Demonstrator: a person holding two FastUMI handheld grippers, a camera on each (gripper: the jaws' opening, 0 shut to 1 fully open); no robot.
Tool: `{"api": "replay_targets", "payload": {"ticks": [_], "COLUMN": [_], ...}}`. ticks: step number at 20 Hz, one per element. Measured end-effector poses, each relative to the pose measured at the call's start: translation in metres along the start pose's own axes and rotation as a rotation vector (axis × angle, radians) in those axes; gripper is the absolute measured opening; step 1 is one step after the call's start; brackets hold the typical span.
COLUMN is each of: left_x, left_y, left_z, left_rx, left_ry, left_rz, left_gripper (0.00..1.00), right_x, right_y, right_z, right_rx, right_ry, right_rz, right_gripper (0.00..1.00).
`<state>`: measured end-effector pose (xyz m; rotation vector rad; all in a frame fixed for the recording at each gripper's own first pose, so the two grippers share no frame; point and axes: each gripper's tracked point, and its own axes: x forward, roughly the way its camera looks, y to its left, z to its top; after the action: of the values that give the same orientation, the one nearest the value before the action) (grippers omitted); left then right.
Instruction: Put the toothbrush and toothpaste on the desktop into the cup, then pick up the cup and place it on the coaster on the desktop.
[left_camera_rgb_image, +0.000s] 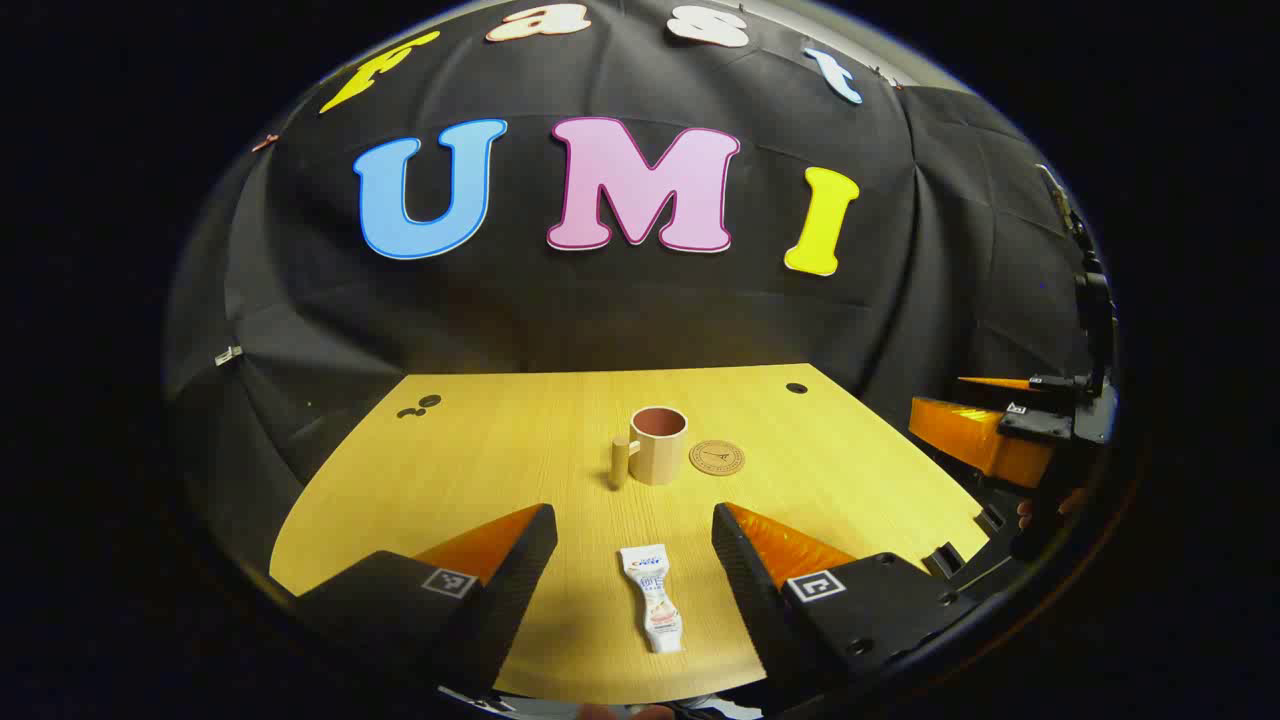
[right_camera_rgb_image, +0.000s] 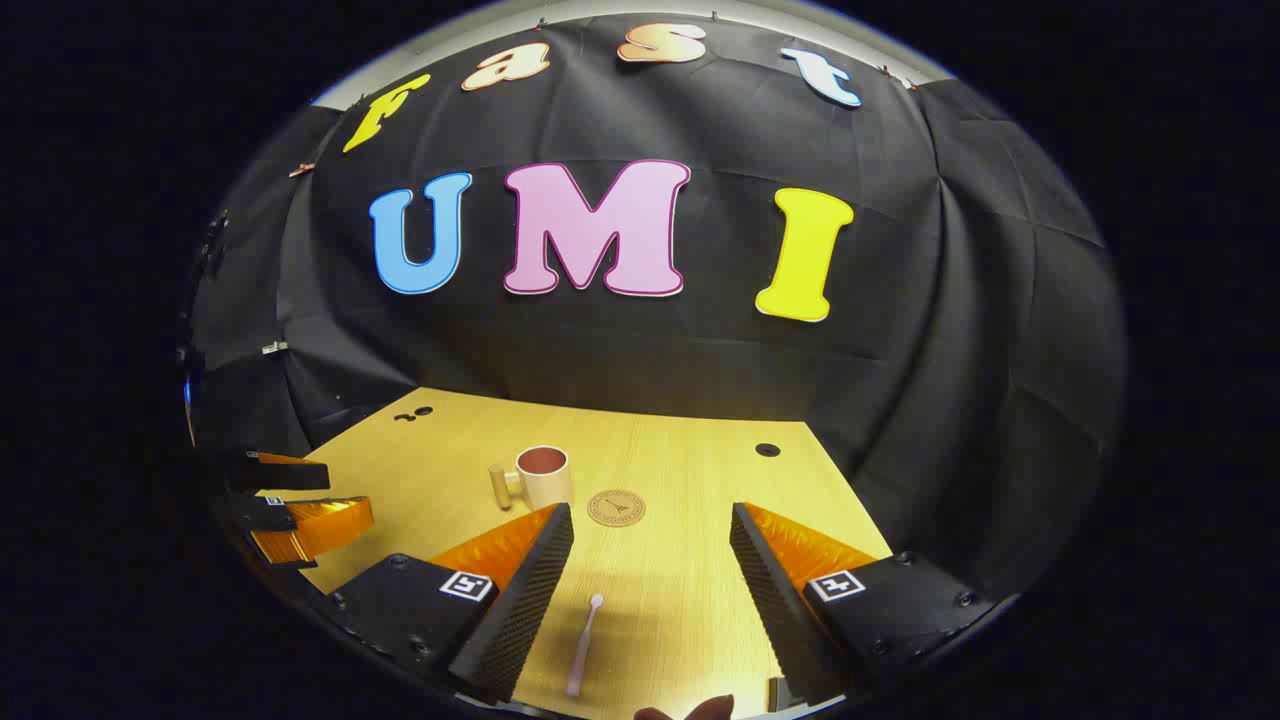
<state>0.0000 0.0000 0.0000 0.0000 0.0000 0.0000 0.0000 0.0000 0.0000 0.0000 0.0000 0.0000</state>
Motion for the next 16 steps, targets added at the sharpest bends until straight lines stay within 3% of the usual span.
{"api": "replay_targets", "payload": {"ticks": [16], "left_x": [0.008], "left_y": [-0.009], "left_z": [-0.017], "left_rx": [-0.004], "left_ry": [0.046], "left_rz": [-0.006], "left_gripper": [0.96], "right_x": [0.003], "right_y": [-0.006], "right_z": [-0.01], "right_rx": [0.004], "right_ry": [0.027], "right_rz": [0.005], "right_gripper": [0.97]}}
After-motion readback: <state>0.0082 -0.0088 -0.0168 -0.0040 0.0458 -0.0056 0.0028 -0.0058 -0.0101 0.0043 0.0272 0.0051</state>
